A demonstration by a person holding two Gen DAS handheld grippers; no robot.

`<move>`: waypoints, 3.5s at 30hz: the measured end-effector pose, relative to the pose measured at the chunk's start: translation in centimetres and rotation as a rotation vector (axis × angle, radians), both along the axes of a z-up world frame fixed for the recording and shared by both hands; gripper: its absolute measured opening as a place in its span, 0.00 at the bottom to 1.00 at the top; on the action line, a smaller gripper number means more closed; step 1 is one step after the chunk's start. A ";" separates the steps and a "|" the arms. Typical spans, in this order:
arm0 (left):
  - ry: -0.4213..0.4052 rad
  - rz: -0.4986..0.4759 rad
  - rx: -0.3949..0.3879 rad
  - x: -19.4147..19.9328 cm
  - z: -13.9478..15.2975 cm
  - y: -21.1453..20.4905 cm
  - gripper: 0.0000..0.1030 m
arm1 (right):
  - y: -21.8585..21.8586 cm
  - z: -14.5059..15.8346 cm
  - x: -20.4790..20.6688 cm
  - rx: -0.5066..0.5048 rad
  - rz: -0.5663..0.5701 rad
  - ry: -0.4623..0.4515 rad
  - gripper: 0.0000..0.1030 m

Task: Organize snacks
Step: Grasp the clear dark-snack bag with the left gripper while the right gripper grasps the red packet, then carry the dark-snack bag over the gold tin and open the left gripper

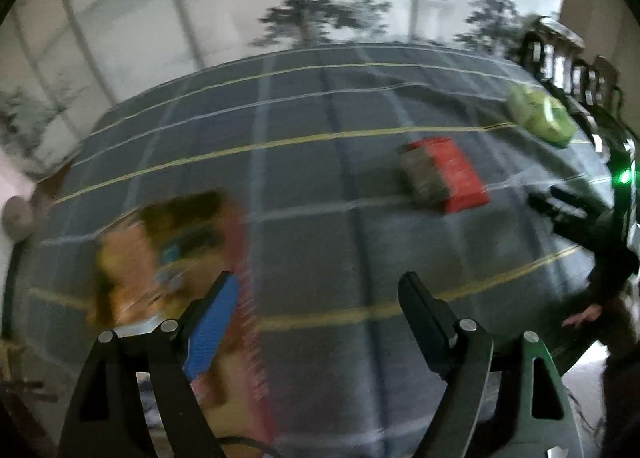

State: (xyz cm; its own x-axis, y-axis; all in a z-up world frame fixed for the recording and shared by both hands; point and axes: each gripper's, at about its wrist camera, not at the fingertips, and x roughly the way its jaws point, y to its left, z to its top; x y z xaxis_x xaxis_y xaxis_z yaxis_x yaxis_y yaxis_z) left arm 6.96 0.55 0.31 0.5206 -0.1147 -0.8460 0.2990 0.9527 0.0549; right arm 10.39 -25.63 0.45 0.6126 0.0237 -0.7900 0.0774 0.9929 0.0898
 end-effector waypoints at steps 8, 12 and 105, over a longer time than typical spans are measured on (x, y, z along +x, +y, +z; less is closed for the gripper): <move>0.169 -0.141 -0.153 8.9 -3.3 -7.1 0.76 | -1.2 -0.1 -0.1 0.044 0.032 -0.043 0.67; 0.221 -0.134 -0.179 12.0 -5.2 -8.5 0.76 | -1.5 0.0 -0.3 0.077 0.041 -0.057 0.67; -0.086 0.377 -0.046 -3.2 0.9 13.1 0.29 | 8.2 -0.4 2.0 0.251 0.232 0.006 0.34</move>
